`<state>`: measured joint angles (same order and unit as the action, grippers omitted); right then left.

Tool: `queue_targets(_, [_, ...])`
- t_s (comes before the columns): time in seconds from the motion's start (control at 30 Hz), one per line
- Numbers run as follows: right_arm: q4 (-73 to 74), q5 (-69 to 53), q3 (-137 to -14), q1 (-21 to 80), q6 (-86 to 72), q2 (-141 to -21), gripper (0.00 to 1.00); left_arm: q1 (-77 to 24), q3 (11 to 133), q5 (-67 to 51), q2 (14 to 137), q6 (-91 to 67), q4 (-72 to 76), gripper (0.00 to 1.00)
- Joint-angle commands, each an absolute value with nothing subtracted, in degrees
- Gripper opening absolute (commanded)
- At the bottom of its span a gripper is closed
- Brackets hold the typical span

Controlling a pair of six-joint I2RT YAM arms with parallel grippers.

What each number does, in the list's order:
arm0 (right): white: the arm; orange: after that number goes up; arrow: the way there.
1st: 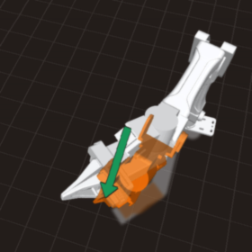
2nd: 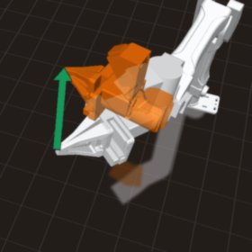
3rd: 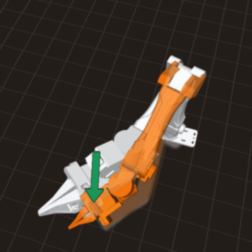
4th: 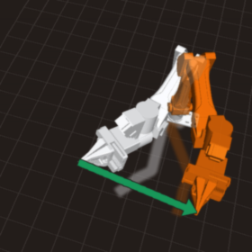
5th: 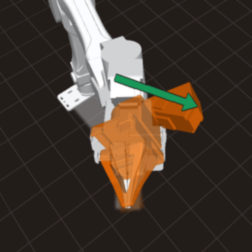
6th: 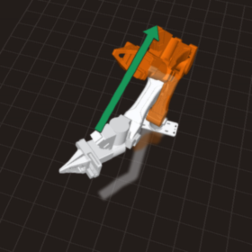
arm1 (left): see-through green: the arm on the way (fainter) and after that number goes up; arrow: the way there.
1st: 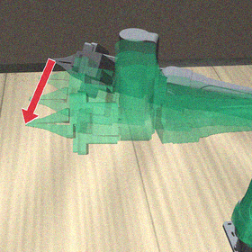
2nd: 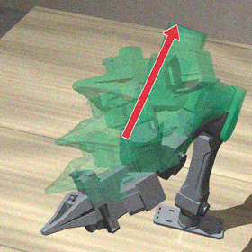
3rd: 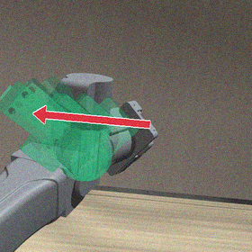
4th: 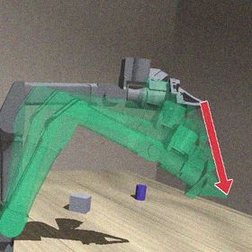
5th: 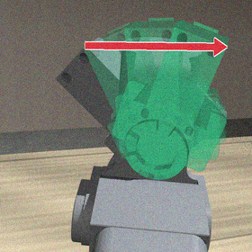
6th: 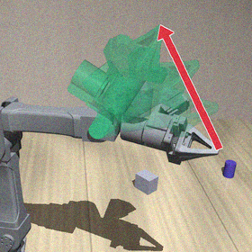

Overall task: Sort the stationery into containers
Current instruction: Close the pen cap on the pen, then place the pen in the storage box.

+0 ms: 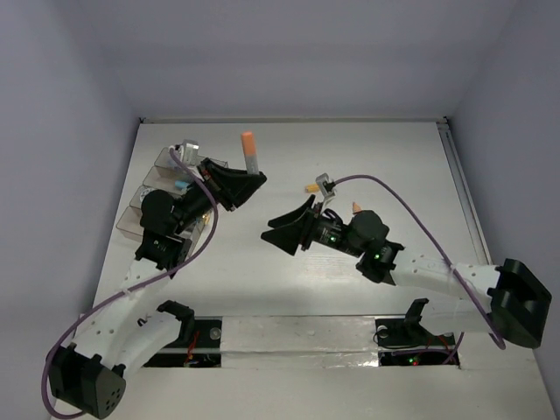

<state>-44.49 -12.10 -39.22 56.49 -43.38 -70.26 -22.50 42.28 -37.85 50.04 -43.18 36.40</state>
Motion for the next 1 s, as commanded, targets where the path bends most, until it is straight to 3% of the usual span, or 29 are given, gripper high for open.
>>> queue_targets(0.0, [-40.96,-9.68,-37.98,56.25,-41.84,-62.77,0.81,-22.5,38.76,-20.77,45.72,-37.73,33.69,0.0])
queue_targets(0.17, [-34.31,-7.3,-36.21,56.25,-37.37,-59.5,0.83,-22.5,36.65,-1.1,44.82,-36.03,25.07,0.0])
queue_targets(0.33, [-26.83,-4.23,-32.97,55.73,-34.9,-59.24,0.84,-16.1,36.3,8.42,52.72,-38.05,22.33,0.0])
queue_targets(0.53, [-19.26,-2.98,-31.64,53.44,-34.1,-59.5,0.85,-4.49,33.05,7.64,61.78,-45.08,26.45,0.0])
queue_targets(0.97, [-16.17,-7.03,-31.99,51.86,-31.73,-61.0,0.85,2.2,43.32,8.17,80.67,-50.01,25.14,0.0])
